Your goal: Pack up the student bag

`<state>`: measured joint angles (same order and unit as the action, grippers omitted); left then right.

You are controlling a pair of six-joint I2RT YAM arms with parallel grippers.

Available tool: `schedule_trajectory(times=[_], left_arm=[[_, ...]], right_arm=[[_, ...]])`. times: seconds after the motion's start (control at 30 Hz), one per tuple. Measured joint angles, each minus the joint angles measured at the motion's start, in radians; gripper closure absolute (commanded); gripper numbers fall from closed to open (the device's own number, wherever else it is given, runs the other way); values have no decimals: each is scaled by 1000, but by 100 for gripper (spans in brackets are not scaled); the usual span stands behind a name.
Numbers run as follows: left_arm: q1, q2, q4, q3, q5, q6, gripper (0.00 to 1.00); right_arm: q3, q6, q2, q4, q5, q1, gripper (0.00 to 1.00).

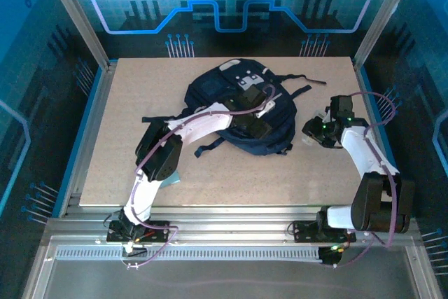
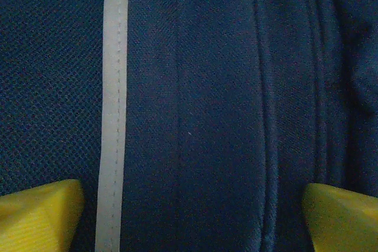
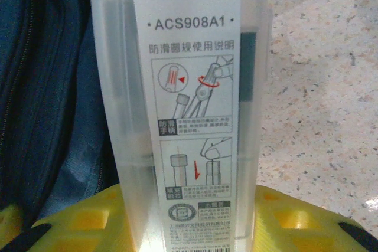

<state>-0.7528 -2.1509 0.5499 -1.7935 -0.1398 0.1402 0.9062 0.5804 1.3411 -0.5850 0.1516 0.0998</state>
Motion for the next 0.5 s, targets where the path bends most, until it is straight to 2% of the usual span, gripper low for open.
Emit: schedule_trajectory(times=[0.17,0.37,0.43,0.5], left_arm=[[2,-37,23,-39,-28,5,54],[11,-34,45,-65,9,-46,94],[31,-26,52,-66,46,-74,100],[53,-10,58,-66,91,-100,100]], right_arm=[[0,-19,-14,-2,25,6,61],[0,-14,-61,9,72,6,62],[-2,0,-68,26,92,4,62],[-2,16,-68,42,103,-8,62]])
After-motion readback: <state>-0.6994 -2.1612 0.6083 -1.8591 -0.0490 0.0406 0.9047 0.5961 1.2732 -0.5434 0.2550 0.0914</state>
